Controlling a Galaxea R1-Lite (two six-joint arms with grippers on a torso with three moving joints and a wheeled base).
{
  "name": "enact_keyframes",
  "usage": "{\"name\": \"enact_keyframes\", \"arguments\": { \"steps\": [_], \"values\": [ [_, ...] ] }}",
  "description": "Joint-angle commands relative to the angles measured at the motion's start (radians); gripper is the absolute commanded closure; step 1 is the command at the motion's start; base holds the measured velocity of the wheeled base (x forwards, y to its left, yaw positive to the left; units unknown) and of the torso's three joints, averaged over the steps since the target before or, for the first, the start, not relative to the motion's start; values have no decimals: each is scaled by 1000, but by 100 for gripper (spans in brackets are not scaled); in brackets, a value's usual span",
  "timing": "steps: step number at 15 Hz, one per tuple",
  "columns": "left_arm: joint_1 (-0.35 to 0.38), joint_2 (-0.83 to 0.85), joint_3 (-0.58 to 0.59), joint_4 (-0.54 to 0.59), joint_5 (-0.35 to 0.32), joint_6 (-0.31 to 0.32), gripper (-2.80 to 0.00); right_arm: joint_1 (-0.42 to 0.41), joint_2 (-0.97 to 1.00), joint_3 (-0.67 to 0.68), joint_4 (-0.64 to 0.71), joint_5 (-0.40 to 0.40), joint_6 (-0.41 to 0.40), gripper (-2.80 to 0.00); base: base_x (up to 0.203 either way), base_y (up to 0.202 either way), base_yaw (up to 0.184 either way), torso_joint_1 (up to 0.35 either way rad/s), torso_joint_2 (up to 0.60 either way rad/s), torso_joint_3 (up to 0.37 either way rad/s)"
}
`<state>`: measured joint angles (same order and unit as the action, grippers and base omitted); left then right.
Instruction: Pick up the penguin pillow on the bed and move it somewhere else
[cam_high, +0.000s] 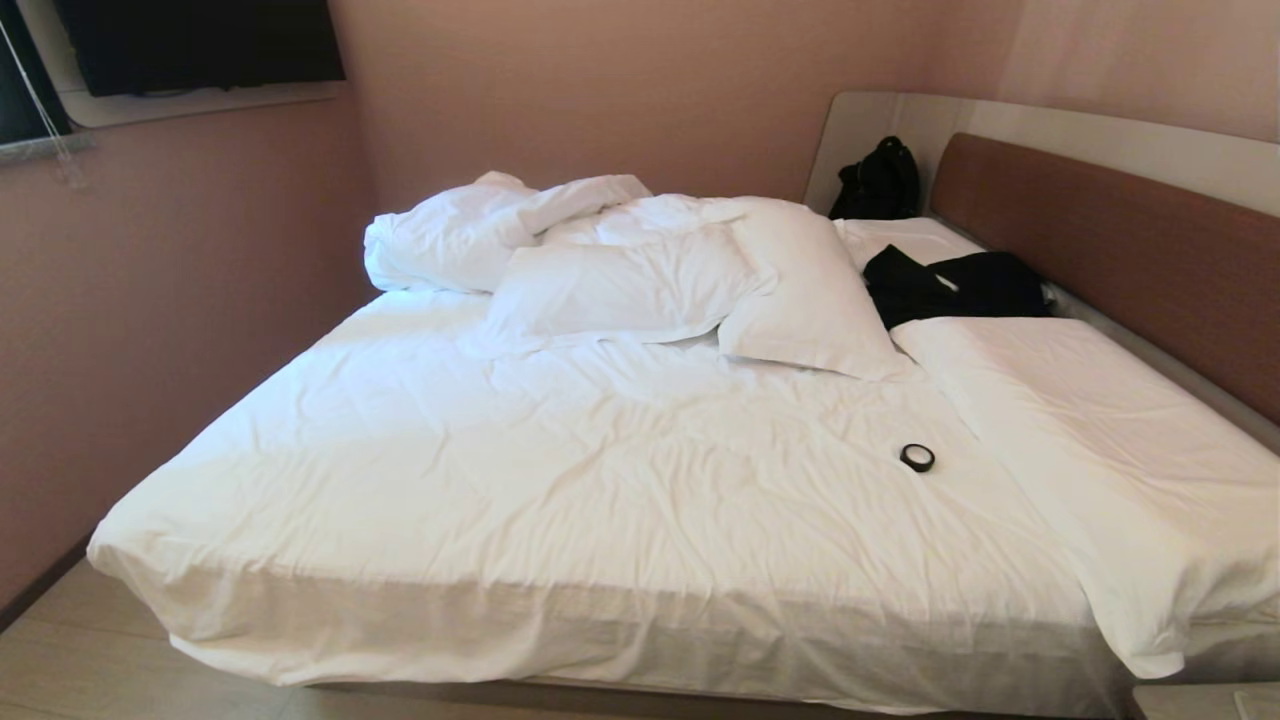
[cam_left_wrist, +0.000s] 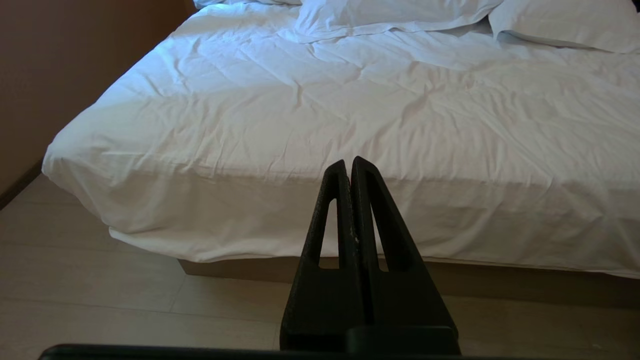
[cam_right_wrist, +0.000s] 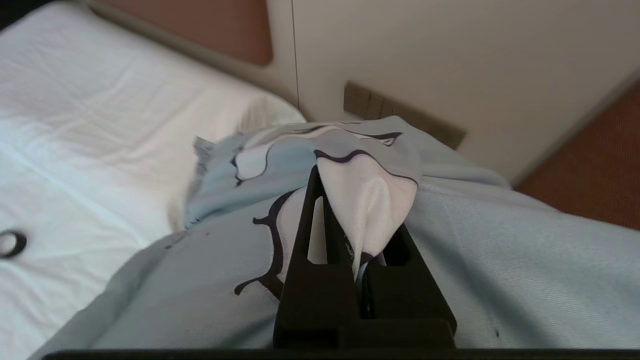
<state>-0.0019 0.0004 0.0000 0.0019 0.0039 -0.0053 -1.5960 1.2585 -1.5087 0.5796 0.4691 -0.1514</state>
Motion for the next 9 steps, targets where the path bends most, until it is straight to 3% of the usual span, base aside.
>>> {"name": "enact_keyframes", "arguments": {
  "steps": [1,7,9],
  "values": [
    [0,0,2,1,1,-1,0,-93,-1,-3,102,130,-61,0,0,0,0,0,0,0],
    [1,0,2,0,1,-1,0,-277,110,-11,92,137,-194,0,0,0,0,0,0,0],
    [0,0,2,1,1,-1,0,-342,155,-53,97,194,-225,0,0,0,0,0,0,0]
  ]
}}
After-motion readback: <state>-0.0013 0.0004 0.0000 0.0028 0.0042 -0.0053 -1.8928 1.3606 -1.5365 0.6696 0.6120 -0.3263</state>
